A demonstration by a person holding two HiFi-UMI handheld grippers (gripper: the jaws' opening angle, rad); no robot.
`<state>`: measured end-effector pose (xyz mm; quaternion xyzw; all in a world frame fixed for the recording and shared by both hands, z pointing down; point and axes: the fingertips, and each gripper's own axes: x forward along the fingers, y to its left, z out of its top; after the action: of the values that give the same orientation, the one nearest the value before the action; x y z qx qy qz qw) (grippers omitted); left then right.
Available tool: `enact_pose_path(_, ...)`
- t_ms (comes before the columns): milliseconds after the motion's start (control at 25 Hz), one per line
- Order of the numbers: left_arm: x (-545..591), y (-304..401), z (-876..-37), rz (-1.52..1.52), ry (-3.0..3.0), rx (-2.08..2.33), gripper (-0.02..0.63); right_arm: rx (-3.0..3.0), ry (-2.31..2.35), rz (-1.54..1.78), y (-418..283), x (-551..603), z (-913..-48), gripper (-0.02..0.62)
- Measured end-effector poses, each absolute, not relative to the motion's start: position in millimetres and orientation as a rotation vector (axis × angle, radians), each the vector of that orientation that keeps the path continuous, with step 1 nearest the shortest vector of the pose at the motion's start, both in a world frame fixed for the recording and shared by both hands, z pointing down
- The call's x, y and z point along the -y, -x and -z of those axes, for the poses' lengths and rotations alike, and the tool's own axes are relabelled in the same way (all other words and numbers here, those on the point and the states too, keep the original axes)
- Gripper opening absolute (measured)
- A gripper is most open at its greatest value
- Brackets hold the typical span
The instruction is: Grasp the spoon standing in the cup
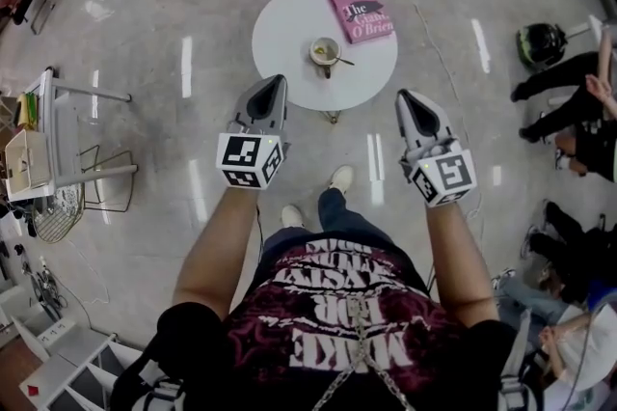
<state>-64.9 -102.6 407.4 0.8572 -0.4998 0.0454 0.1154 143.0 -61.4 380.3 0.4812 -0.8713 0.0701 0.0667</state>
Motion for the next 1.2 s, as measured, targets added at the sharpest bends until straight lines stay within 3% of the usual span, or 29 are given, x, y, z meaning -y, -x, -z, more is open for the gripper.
enact_pose_path(480, 133, 45, -407, -0.129, -2.446, 1.584, 0.023, 2.680, -1.323, -0.219, -166, 104, -391, 0.034)
enact_pose_path(1200, 156, 63, -424, -0.182, -2.391, 1.628, 0.025, 2.716, -1.250, -0.241, -141, 141, -402, 0.035)
